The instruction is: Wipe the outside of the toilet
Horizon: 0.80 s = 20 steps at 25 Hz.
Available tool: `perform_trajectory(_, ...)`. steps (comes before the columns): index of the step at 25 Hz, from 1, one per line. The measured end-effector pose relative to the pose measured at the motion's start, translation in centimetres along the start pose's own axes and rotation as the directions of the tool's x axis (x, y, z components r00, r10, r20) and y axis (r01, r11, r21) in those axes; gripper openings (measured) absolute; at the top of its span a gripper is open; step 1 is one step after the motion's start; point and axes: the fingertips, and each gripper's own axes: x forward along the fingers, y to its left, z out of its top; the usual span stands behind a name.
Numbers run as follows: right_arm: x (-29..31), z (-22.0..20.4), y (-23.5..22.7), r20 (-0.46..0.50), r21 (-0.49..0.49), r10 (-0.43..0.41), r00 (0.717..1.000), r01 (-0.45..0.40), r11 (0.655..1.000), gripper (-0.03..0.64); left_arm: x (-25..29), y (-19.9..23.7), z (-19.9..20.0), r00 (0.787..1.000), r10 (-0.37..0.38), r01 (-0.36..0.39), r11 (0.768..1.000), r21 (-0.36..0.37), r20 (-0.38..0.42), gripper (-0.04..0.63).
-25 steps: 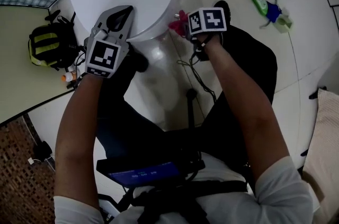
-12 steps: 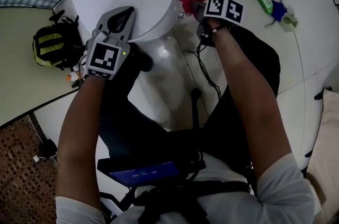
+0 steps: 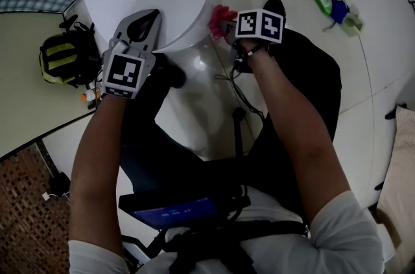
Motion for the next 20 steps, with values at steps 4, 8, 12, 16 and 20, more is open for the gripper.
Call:
perform_trajectory(4, 0.9, -3.1, 0.6, -0.079, -0.027, 0.016, 0.997, -0.018, 0.999, 0.140, 0.1, 0.0, 0.1, 1.000, 0.005, -0.005, 1.000, 0.004, 0.000, -0.020)
perform_trajectory(8, 1.5, -4.8, 1.3, -0.138, -0.063, 0.025, 0.990, -0.034, 0.997, 0.140, 0.1, -0.1, 0.2, 1.000, 0.008, -0.008, 1.000, 0.007, 0.004, -0.020)
perform_trajectory(12, 2.1, -6.5, 1.8, -0.188, -0.083, 0.038, 0.981, -0.055, 0.995, 0.140, 0.0, -0.3, 0.1, 1.000, 0.006, -0.006, 1.000, 0.010, 0.009, -0.020)
perform_trajectory(16, 3.0, -8.2, 2.4, -0.243, -0.118, 0.034, 0.969, -0.064, 0.991, 0.140, 0.0, -0.4, 0.1, 1.000, 0.004, -0.004, 1.000, 0.026, 0.011, -0.020)
perform_trajectory(20, 4.2, -9.8, 3.4, -0.282, -0.134, 0.030, 0.959, -0.071, 0.989, 0.140, 0.0, -0.4, 0.2, 1.000, 0.008, -0.008, 1.000, 0.022, 0.017, -0.020)
